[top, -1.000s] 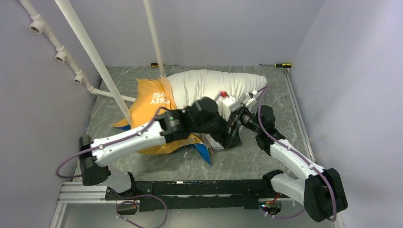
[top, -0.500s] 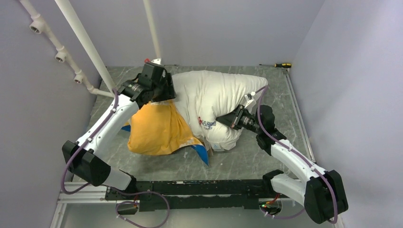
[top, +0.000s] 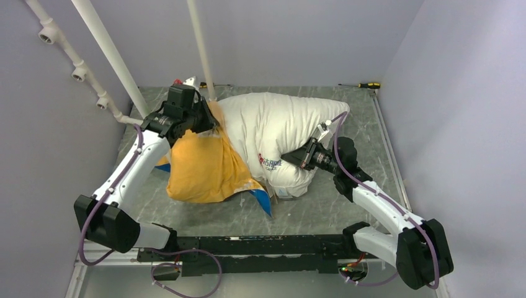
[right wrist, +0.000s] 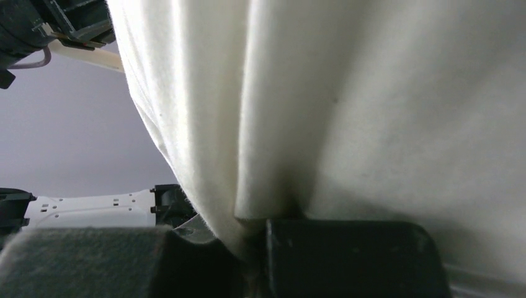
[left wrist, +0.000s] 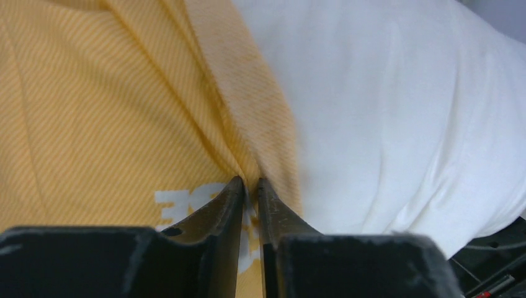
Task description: Put the pillow into the pillowcase
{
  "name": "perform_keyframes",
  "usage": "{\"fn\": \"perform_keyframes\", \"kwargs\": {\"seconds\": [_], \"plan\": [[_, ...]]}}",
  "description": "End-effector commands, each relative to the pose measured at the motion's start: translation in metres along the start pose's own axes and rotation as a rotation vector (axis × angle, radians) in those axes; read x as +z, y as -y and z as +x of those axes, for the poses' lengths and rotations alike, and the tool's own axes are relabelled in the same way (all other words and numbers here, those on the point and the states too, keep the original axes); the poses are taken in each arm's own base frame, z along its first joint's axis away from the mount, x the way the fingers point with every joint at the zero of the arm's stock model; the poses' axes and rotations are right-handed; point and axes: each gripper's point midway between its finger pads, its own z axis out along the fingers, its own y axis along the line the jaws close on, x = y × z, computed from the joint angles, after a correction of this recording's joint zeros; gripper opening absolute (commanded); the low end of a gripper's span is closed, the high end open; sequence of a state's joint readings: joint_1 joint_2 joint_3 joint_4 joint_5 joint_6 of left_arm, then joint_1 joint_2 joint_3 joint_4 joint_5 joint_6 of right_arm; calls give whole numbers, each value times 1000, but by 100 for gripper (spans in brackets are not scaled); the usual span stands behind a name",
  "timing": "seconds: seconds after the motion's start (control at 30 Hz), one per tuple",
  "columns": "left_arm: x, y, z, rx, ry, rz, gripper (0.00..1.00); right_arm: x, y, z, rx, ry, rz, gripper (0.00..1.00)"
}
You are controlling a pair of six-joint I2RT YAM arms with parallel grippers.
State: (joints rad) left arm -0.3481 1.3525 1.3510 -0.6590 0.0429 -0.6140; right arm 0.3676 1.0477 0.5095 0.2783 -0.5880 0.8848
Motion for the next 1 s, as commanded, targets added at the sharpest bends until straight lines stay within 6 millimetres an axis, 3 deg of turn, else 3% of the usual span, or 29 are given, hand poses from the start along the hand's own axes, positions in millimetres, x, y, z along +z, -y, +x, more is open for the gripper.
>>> {"fn": "perform_keyframes", "kwargs": {"seconds": [0.0,0.13,0.2,0.27,0.37,0.53,0.63,0.73,0.77,0.83,0.97], "plan": [[-2,44,-25,53,55,202,18,1,-2,31,18,-142,-26,0],[5,56,-32,71,48,242,30,1,-1,32,18,-143,-25,0],[7,64,-34,80,45,282,20,1,-1,33,24,-146,-25,0],[9,71,-34,89,35,317,2,1,-1,34,24,-150,-27,0],[3,89,-38,127,39,374,0,1,-1,34,19,-158,-28,0],[-26,144,-42,265,58,490,0,1,-13,29,-6,-161,-64,0],[-52,190,-33,364,57,635,0,1,-22,25,-20,-160,-88,0],[-69,219,-19,433,50,735,0,1,-25,22,-27,-158,-94,0],[-68,219,-15,435,42,723,0,2,-25,21,-28,-158,-94,0],[-55,199,-14,419,26,598,0,2,-24,22,-24,-164,-93,0],[-35,139,-14,392,23,283,34,2,-22,25,-17,-169,-88,0]]}}
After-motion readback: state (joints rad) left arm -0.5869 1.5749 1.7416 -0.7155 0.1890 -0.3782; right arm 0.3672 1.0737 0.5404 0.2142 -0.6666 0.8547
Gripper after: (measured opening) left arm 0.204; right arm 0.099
